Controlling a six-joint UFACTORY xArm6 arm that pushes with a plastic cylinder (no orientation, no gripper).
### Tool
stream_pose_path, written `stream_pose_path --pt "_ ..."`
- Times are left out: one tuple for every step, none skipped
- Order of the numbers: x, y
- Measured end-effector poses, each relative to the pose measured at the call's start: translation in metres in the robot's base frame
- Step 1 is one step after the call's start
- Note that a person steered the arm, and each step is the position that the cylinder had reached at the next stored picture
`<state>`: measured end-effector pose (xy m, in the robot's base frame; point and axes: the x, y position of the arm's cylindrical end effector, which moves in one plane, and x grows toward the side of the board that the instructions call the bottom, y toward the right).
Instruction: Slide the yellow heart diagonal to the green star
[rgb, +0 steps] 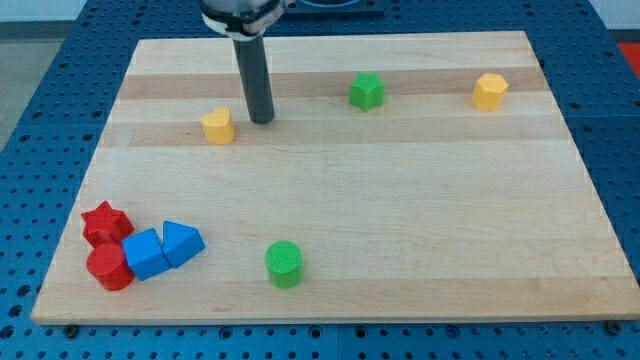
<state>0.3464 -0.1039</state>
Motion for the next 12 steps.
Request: stream_pose_path --pt "-0.032 -0.027" --pt "-0.042 -0.067" --pt "0.012 -0.090" --pt "0.037 -0.090" --pt "0.037 -0.088" --pt "0.037 -0.061" --pt "0.037 -0.020" --pt "0.037 0.001" --pt "0.037 0.007" --pt "0.037 0.007" --pt "0.009 0.000" --pt "0.000 0.003"
